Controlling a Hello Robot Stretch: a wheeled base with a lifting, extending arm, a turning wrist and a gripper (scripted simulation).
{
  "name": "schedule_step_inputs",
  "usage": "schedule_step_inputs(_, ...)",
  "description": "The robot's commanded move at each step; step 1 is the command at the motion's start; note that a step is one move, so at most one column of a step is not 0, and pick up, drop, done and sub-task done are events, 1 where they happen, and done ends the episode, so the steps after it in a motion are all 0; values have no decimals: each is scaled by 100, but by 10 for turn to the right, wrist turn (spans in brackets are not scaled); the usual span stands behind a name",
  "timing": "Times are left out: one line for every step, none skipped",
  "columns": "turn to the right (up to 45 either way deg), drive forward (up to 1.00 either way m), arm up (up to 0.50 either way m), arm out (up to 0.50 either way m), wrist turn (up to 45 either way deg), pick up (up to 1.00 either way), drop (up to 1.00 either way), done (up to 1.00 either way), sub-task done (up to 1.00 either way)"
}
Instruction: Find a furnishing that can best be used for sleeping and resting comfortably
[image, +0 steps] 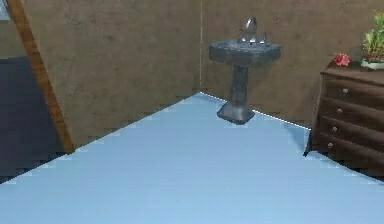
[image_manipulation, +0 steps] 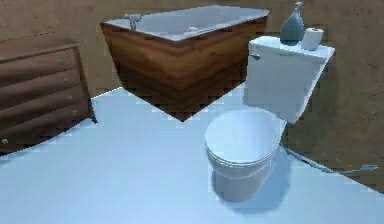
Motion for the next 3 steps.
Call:
schedule_step_inputs(-450, 0, 0, 0, 0, 0, 0, 0, 0)
schedule_step_inputs(-30, 0, 0, 0, 0, 0, 0, 0, 0)
schedule_step_inputs(0, 100, 0, 0, 0, 0, 0, 0, 0)
